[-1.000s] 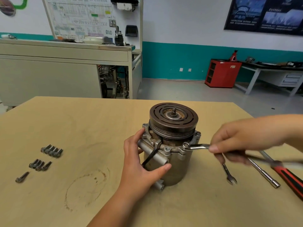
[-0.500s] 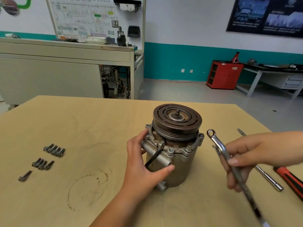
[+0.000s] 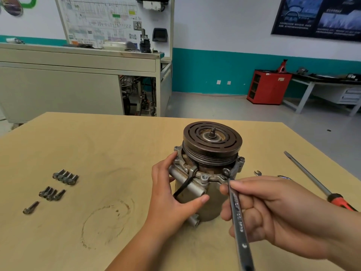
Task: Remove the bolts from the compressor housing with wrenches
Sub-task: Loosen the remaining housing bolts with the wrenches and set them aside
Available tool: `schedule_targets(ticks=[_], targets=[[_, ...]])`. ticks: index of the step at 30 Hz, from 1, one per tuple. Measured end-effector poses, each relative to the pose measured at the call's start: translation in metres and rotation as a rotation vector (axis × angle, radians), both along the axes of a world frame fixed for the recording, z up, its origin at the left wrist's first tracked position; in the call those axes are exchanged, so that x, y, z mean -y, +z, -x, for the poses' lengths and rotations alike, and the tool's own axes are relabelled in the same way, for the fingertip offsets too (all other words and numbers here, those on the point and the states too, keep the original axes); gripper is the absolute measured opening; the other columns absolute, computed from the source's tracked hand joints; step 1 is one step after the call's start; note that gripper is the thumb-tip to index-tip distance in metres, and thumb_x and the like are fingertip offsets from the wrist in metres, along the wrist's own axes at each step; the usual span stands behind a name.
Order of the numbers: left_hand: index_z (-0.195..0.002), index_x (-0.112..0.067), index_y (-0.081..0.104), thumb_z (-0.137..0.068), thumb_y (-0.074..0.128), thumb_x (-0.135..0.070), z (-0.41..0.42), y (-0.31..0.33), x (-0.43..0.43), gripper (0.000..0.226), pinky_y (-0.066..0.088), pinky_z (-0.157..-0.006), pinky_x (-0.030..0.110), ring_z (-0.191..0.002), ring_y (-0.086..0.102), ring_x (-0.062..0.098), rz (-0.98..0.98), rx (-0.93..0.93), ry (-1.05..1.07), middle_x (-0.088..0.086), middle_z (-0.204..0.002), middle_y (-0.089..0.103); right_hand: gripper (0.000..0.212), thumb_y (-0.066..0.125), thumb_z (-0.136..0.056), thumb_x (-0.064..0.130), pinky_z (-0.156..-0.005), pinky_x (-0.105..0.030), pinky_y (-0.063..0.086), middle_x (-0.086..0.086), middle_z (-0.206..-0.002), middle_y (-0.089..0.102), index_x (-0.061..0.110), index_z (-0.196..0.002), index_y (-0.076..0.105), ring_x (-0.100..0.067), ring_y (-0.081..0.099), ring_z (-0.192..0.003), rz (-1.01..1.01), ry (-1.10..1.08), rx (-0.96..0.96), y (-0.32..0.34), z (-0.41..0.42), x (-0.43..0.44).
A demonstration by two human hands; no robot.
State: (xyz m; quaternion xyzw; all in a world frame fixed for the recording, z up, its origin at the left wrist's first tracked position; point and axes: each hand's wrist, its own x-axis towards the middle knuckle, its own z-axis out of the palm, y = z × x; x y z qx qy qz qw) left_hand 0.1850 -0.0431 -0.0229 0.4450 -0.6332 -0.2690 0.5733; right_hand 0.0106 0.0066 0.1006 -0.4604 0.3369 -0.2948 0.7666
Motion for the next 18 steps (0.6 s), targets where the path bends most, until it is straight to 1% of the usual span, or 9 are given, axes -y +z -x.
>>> schedule_targets(ticks=[1, 3, 5, 7, 8, 11, 14, 16, 18], targets=[[-0.135, -0.039, 0.034, -0.052, 0.077, -0.054, 0.000, 0.000, 0.000, 0.094, 0.040, -0.107, 0.039, -0.128, 0.039, 0.003, -0.002, 0.001, -0.001, -0.014, -0.131, 0.036, 0.023, 0.056, -0.065, 0.021, -0.037, -0.026, 0.050, -0.022, -0.062, 0.067, 0.007, -0.061, 0.073, -0.022, 0.061, -0.037, -0.008, -0.050, -0.037, -0.001, 0.000, 0.001], [-0.134, -0.039, 0.034, -0.052, 0.076, -0.055, 0.000, 0.001, -0.001, 0.094, 0.040, -0.108, 0.039, -0.128, 0.039, 0.002, -0.009, 0.008, -0.002, -0.015, -0.131, 0.035, 0.026, 0.055, -0.069, 0.021, -0.035, -0.026, 0.050, -0.021, -0.054, 0.063, 0.000, -0.068, 0.070, -0.020, 0.056, -0.031, -0.032, -0.054, -0.040, 0.000, 0.001, 0.002], [-0.134, -0.039, 0.033, -0.052, 0.075, -0.056, 0.000, 0.003, -0.001, 0.094, 0.039, -0.108, 0.039, -0.128, 0.037, 0.000, -0.017, 0.014, -0.004, -0.016, -0.131, 0.034, 0.029, 0.054, -0.072, 0.025, -0.035, -0.025, 0.049, -0.019, -0.049, 0.060, -0.001, -0.081, 0.060, -0.018, 0.053, -0.029, -0.023, -0.015, -0.152, 0.001, 0.006, 0.005], [-0.134, -0.040, 0.033, -0.052, 0.075, -0.056, 0.000, 0.003, -0.002, 0.094, 0.039, -0.108, 0.041, -0.129, 0.036, 0.000, -0.031, 0.012, -0.011, -0.017, -0.132, 0.033, 0.031, 0.052, -0.076, 0.033, -0.036, -0.022, 0.047, -0.014, -0.047, 0.059, 0.003, -0.086, 0.055, -0.017, 0.054, -0.031, 0.013, 0.099, -0.341, 0.004, 0.019, 0.015], [-0.135, -0.041, 0.032, -0.052, 0.075, -0.056, 0.000, 0.004, -0.002, 0.095, 0.039, -0.108, 0.042, -0.129, 0.036, 0.000, -0.040, 0.008, -0.017, -0.019, -0.132, 0.032, 0.032, 0.051, -0.078, 0.038, -0.039, -0.021, 0.046, -0.011, -0.049, 0.061, 0.007, -0.085, 0.056, -0.015, 0.055, -0.033, 0.058, 0.186, -0.491, 0.011, 0.023, 0.019], [-0.135, -0.043, 0.031, -0.051, 0.076, -0.055, 0.000, 0.004, -0.003, 0.096, 0.040, -0.107, 0.044, -0.130, 0.036, 0.000, -0.061, -0.001, -0.029, -0.022, -0.132, 0.031, 0.036, 0.046, -0.081, 0.052, -0.055, -0.025, 0.048, 0.000, -0.052, 0.060, 0.019, -0.078, 0.060, -0.013, 0.055, -0.043, 0.244, 0.410, -0.919, 0.032, 0.044, 0.043], [-0.135, -0.043, 0.031, -0.050, 0.076, -0.055, 0.000, 0.005, -0.003, 0.097, 0.040, -0.107, 0.044, -0.130, 0.036, 0.001, -0.064, 0.000, -0.033, -0.022, -0.132, 0.031, 0.046, 0.046, -0.064, 0.072, -0.065, -0.023, 0.045, 0.011, -0.055, 0.055, 0.032, -0.073, 0.066, -0.004, 0.050, -0.053, 0.517, 0.396, -1.261, 0.045, 0.053, 0.066], [-0.135, -0.044, 0.032, -0.050, 0.076, -0.055, 0.000, 0.005, -0.004, 0.096, 0.041, -0.106, 0.045, -0.129, 0.035, 0.000, -0.067, -0.006, -0.036, -0.024, -0.132, 0.030, 0.047, 0.041, -0.056, 0.078, -0.069, -0.021, 0.045, 0.018, -0.066, 0.061, 0.044, -0.074, 0.067, 0.001, 0.055, -0.065, 0.709, 0.335, -1.322, 0.046, 0.052, 0.079], [-0.135, -0.045, 0.032, -0.050, 0.076, -0.055, 0.000, 0.005, -0.004, 0.096, 0.041, -0.106, 0.045, -0.129, 0.035, -0.001, -0.067, -0.010, -0.039, -0.026, -0.131, 0.030, 0.046, 0.040, -0.056, 0.079, -0.074, -0.023, 0.047, 0.022, -0.080, 0.064, 0.048, -0.079, 0.066, 0.001, 0.058, -0.078, 0.805, 0.329, -1.313, 0.042, 0.054, 0.087]])
